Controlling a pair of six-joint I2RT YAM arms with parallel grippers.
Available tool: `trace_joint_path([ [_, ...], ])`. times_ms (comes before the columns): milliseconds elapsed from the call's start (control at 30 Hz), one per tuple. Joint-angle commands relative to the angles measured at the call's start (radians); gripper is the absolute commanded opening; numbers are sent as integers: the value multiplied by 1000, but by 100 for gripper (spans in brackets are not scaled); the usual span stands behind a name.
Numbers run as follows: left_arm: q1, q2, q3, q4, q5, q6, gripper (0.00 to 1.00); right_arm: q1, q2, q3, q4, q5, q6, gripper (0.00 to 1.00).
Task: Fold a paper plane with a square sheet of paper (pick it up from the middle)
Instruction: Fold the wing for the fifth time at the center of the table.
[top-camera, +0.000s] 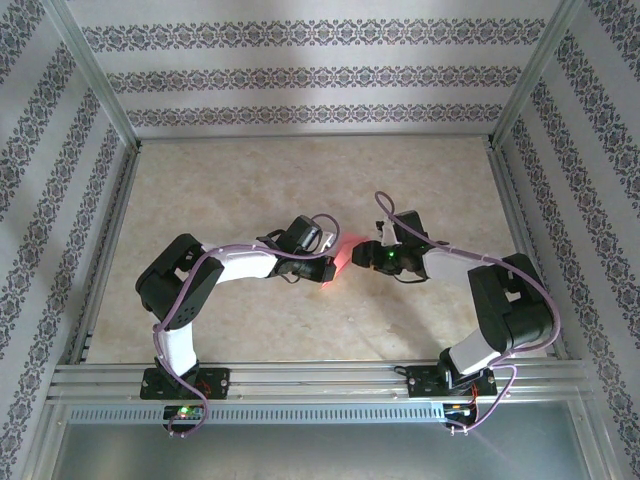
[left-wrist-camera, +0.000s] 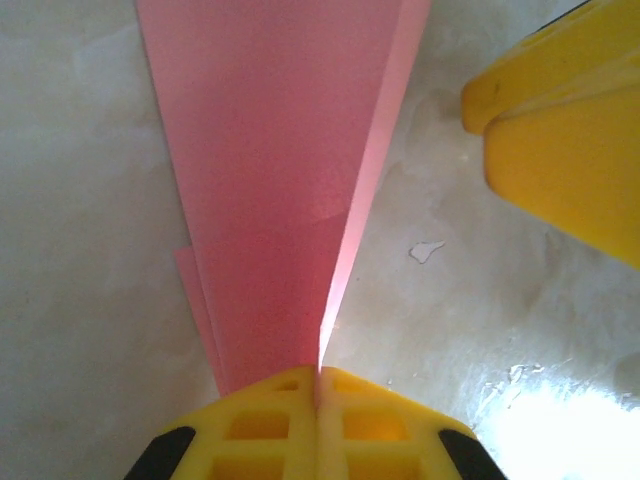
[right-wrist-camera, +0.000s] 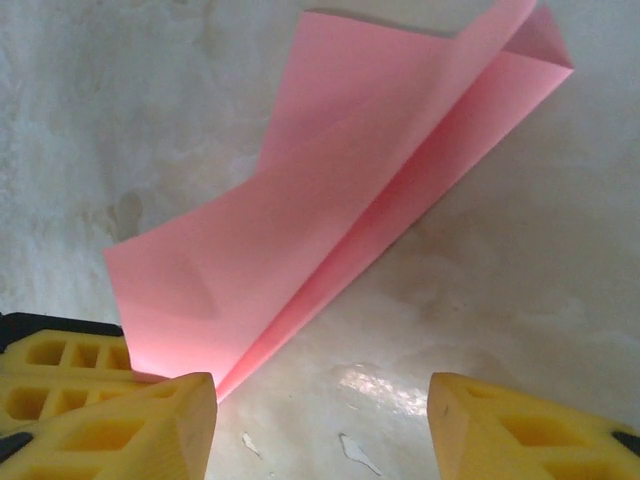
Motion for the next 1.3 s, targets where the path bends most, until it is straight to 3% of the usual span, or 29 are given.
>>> trace_joint_path([
  [0, 11, 27, -7, 18, 22, -48, 0, 17, 12, 34, -15, 1, -17, 57],
  [533, 20, 55, 8, -6, 44, -130, 0, 64, 75, 95, -110, 85, -37, 53],
  [933, 41, 66, -9, 10, 48, -184, 0, 29, -68, -3, 78, -73, 49, 52],
  [1000, 44, 70, -14, 13, 50, -191, 0, 29, -68, -19, 124, -101, 80, 50],
  [1267, 57, 78, -22, 17, 47, -233, 0, 59, 41, 14, 228, -156, 188, 24],
])
